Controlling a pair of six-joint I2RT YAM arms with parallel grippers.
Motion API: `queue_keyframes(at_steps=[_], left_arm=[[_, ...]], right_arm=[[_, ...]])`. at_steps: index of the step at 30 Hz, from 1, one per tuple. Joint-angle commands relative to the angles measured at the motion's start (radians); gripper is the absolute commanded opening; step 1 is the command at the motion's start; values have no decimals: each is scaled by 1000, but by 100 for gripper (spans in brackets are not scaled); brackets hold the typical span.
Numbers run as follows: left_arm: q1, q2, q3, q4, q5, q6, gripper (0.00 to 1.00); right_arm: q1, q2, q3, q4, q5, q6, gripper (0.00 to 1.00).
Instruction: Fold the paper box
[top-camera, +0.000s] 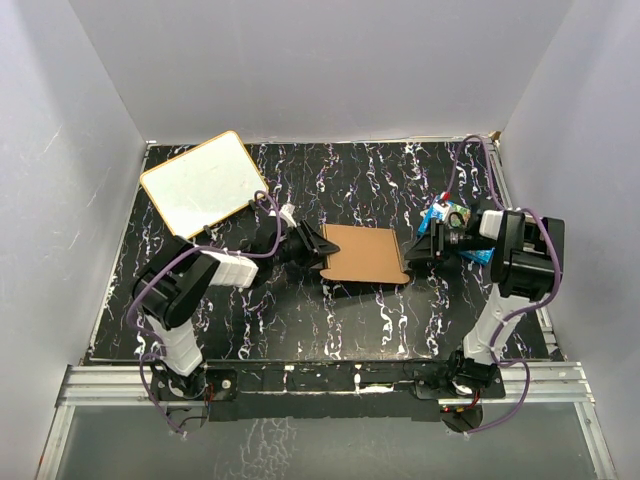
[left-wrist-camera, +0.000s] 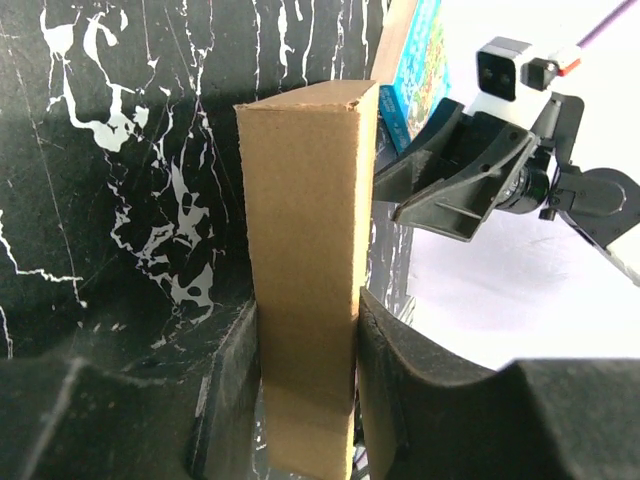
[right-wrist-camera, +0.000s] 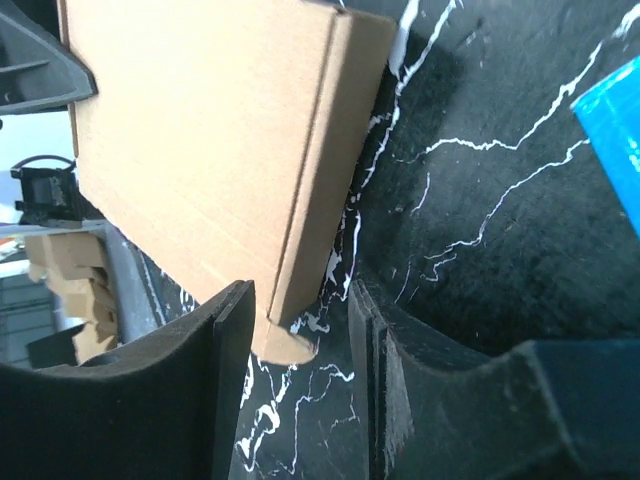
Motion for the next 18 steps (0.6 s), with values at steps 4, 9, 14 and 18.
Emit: queue_keyframes(at_steps=[4, 9, 14, 18], left_arm=[[9, -133, 2, -97, -31, -84, 17], [15, -191, 56, -261, -56, -144, 14], [18, -221, 134, -463, -92, -220, 13], [23, -219, 157, -496, -67, -318, 13]], right_arm=[[-38, -232, 87, -104, -95, -227, 51], [-33, -357, 143, -241, -173, -497, 92], [10, -499, 82, -193, -239, -668, 99], [178, -552, 81, -155, -69, -710, 99]])
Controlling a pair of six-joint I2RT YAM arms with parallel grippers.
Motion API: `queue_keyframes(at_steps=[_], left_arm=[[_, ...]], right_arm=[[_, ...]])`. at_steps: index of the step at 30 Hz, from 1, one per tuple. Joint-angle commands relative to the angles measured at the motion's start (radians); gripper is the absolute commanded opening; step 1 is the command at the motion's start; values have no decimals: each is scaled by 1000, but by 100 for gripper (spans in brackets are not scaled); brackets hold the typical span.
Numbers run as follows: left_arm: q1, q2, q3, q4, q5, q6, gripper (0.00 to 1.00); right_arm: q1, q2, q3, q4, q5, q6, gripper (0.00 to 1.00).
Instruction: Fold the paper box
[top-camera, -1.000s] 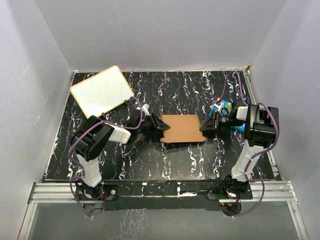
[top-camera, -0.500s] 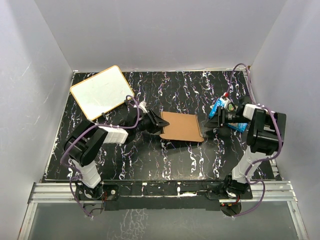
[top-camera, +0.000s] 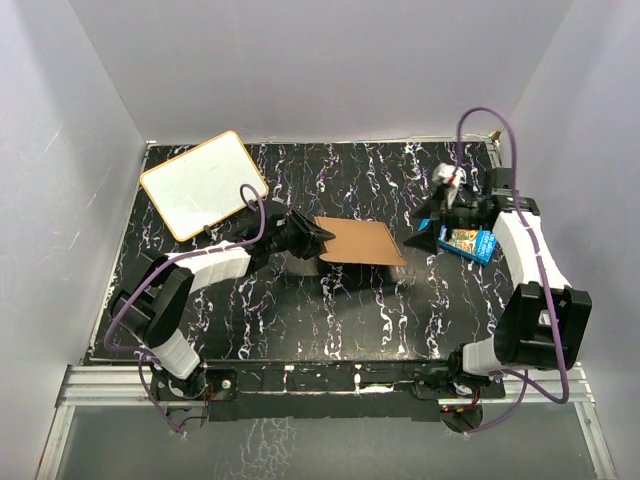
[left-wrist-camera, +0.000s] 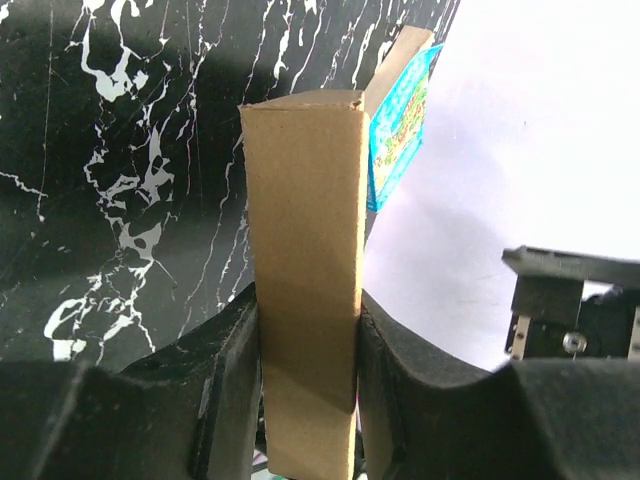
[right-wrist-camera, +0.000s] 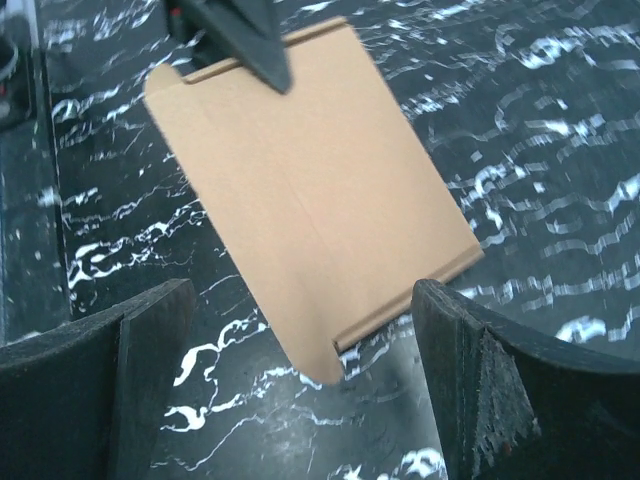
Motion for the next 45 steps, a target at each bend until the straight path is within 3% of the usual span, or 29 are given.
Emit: queue_keyframes(at_steps=[1, 6, 12, 18, 27, 35, 45], left_arm=[[10, -53, 42, -92, 21, -144, 13], [19, -56, 75, -139, 44, -219, 13], [31, -61, 89, -141, 59, -286, 13], [35, -59, 90, -133, 66, -317, 13], [39, -53, 91, -108, 80, -339, 14], [43, -49, 83, -82, 92, -356, 16], [45, -61, 63, -46, 95, -372, 29]], right_arm=[[189, -67, -22, 103, 112, -124, 99], [440, -170, -120, 354, 410, -46, 100], [578, -172, -189, 478, 631, -50, 96], [631, -160, -233, 546, 707, -57, 89], [681, -134, -282, 649, 817, -52, 69], [700, -122, -291, 673, 852, -60, 60], [700, -129, -285, 671, 862, -45, 49]])
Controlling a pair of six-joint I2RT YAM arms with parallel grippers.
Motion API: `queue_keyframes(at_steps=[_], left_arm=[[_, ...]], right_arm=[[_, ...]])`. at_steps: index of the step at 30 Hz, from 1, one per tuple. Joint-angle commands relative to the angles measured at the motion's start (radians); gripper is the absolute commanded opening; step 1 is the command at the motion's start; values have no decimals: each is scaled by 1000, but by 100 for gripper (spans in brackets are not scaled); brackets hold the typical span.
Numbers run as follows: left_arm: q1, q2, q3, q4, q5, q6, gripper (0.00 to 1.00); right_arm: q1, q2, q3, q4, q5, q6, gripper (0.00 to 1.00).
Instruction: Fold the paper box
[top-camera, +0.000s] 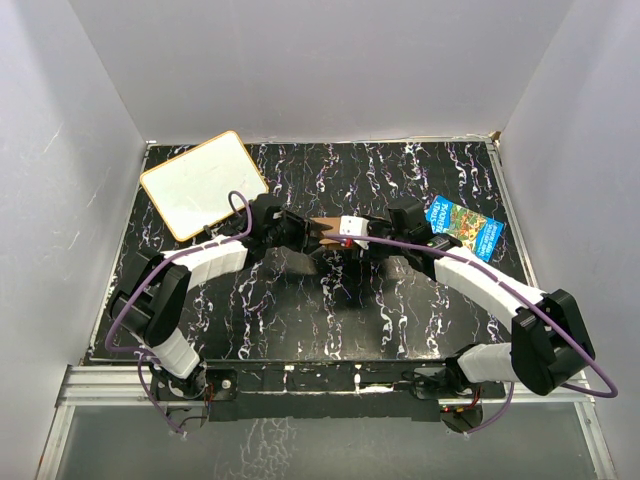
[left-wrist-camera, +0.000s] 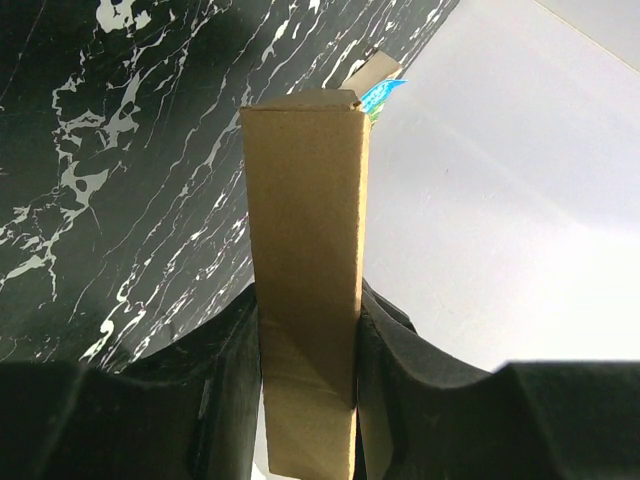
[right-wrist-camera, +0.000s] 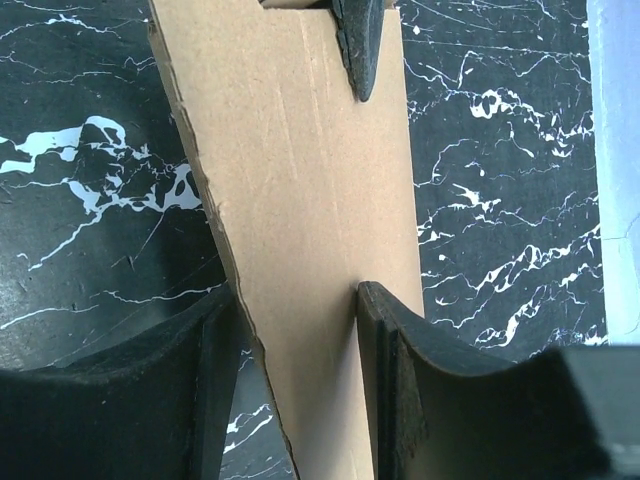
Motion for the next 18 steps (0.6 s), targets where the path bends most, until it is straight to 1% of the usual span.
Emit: queue_keyframes(at_steps=[1, 7, 9, 14, 18], left_arm=[[9, -62, 5, 65, 32, -21, 32], [8, -91, -4, 70, 14, -18, 59], [9, -105, -10, 74, 2, -16, 65], [14, -152, -24, 69, -14, -4, 68], [20, -208, -36, 44, -45, 31, 72]], right_arm=[[6, -12, 5, 48, 12, 9, 47], [1, -11, 24, 50, -6, 77, 46], [-9, -11, 31, 53, -21, 107, 44], [-42, -9, 46, 59, -60, 177, 40], [-80, -8, 71, 64, -99, 250, 38]])
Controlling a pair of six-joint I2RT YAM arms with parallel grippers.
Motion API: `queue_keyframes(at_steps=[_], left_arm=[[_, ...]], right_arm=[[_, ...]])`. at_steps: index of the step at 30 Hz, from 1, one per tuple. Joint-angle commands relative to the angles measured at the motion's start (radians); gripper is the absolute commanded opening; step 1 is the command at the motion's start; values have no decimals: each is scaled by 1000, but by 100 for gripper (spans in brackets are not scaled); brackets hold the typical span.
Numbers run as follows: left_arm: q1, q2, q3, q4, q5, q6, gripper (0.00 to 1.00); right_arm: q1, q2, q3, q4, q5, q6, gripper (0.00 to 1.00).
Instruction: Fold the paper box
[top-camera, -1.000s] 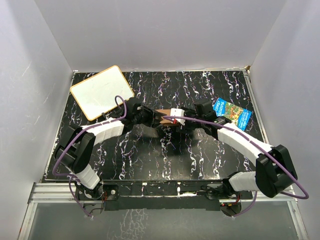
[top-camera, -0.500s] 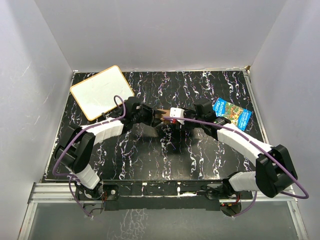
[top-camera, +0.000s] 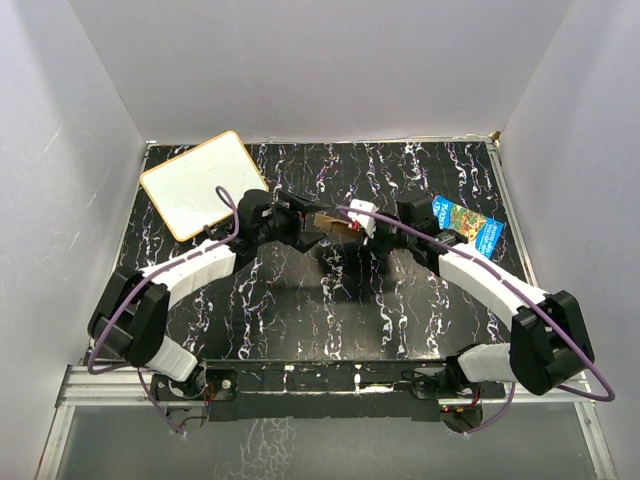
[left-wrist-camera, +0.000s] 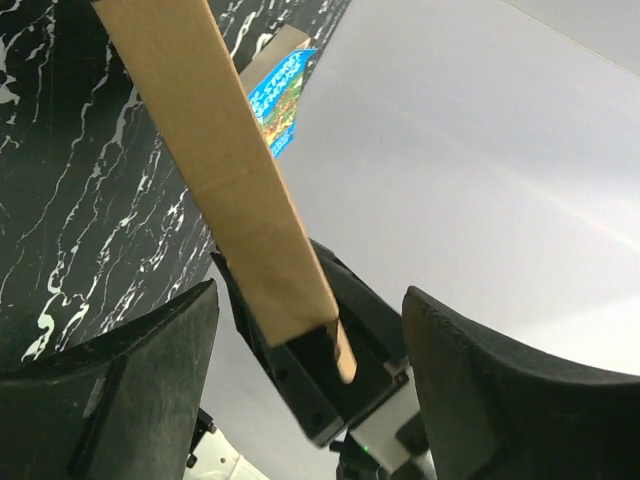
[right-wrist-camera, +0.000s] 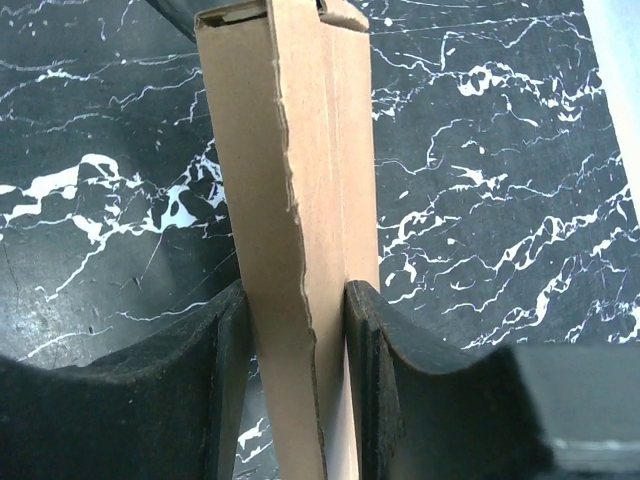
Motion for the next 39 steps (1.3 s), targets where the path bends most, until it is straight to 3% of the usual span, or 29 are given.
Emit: queue_keyframes(at_steps=[1, 9, 14, 18, 24, 30, 34, 39], left_arm=[[13, -112, -25, -8, -37, 46, 74], [47, -254, -113, 112, -37, 171, 78], [57, -331, -161, 156, -9, 397, 81], [61, -359, -175, 103, 31, 574, 83], [60, -330, -211, 33, 69, 678, 84], [58, -236, -228, 21, 115, 667, 84], [46, -140, -185, -73, 104, 704, 83], [24, -57, -160, -107, 81, 731, 83]], right_arm=[[-42, -6, 70, 37, -73, 131, 38], [-146, 66, 245, -16, -248, 399, 35], [-263, 173, 342, -40, -447, 647, 35], [-353, 290, 349, -18, -600, 855, 34], [-408, 396, 204, 260, -731, 1203, 35], [-417, 514, 96, 438, -737, 1406, 37], [-418, 573, 66, 463, -709, 1423, 42], [-418, 585, 162, 198, -611, 1153, 69]])
